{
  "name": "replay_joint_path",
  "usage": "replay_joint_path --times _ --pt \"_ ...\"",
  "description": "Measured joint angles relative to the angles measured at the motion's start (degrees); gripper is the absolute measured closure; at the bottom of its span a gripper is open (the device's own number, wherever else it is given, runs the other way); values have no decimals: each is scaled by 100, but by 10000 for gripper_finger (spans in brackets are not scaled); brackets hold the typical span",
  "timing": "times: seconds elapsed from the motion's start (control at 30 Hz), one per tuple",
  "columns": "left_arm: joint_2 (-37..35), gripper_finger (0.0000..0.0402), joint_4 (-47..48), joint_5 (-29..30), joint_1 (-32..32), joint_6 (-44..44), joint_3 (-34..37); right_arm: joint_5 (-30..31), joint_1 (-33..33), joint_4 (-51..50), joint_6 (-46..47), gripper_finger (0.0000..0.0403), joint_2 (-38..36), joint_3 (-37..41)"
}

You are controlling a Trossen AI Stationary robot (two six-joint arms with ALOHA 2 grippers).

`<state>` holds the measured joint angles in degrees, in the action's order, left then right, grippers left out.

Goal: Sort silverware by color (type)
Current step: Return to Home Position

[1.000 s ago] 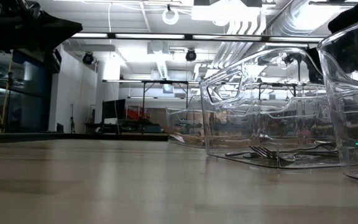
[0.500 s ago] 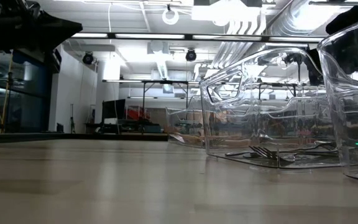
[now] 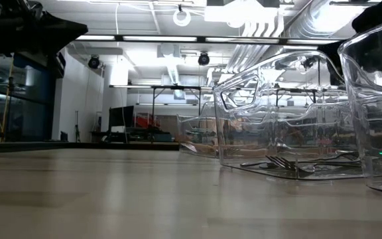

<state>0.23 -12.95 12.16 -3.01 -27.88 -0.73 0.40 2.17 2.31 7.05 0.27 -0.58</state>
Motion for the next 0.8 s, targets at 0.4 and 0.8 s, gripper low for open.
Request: replay_joint_path --times 0.4,0.8 --pt "0 401 221 9 -11 0 0 -7 0 -146 0 402 9 0" --pt "-2 401 294 26 -130 91 0 -20 0 -155 0 402 9 0"
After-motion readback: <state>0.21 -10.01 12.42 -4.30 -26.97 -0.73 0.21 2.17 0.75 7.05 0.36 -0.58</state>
